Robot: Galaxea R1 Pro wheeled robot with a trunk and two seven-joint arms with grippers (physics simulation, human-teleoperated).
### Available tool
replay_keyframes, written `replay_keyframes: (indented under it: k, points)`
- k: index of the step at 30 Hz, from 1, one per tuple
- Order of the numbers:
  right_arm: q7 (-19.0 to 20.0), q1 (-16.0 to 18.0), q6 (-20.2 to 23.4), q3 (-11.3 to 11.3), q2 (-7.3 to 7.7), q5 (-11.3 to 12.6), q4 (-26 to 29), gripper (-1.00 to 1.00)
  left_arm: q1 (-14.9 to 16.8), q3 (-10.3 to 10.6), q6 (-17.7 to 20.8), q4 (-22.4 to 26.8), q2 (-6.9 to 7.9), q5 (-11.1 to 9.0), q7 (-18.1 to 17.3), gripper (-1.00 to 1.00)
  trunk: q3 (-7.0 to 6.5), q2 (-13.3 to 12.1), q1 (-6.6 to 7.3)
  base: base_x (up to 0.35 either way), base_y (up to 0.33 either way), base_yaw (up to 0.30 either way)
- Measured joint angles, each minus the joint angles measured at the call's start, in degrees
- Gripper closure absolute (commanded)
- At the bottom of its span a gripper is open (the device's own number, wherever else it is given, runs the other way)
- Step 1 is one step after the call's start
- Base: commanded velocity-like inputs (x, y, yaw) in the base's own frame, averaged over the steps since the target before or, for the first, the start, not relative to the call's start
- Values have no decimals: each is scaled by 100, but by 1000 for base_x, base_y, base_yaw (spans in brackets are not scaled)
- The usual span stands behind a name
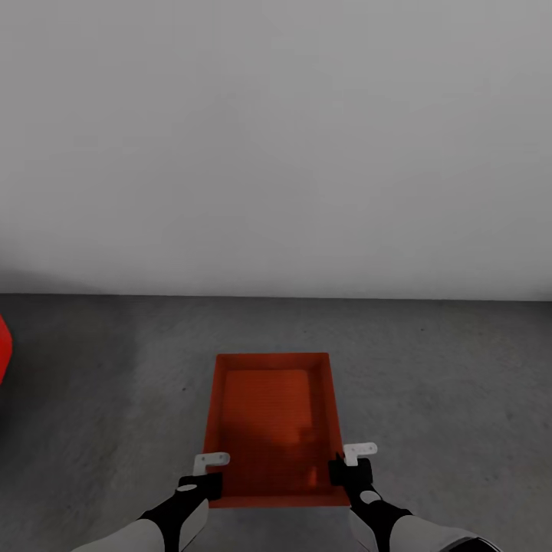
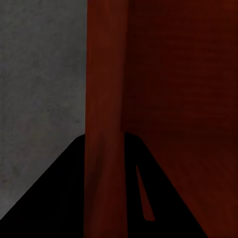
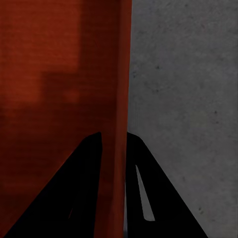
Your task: Move the two storage containers from the living room to the garage. In the garage, place one container on the floor and stack the other container on top of it (either order is fine).
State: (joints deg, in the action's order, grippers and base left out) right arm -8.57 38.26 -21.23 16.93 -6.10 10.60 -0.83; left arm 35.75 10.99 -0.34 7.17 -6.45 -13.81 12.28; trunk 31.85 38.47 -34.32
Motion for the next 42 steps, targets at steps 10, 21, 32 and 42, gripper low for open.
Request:
replay_keyframes:
  k: [10,21,32,42]
  points:
    - [-1,0,0,1,-1,6,-1,100,0,-4,5,1,-1,7,0,100,180,402,-220,0,0,0]
    - [-5,1,15,0,-1,-10,4,100,0,5,-2,-7,-2,-18,3,100,378,844,-462,0,0,0]
    - [-5,0,1,5,-2,4,0,100,0,-4,-2,-3,-1,0,-1,100,575,1285,-703,0,0,0]
    - [-6,0,-2,11,-4,15,-1,100,0,-7,-3,-2,1,5,-5,100,755,1687,-923,0,0,0]
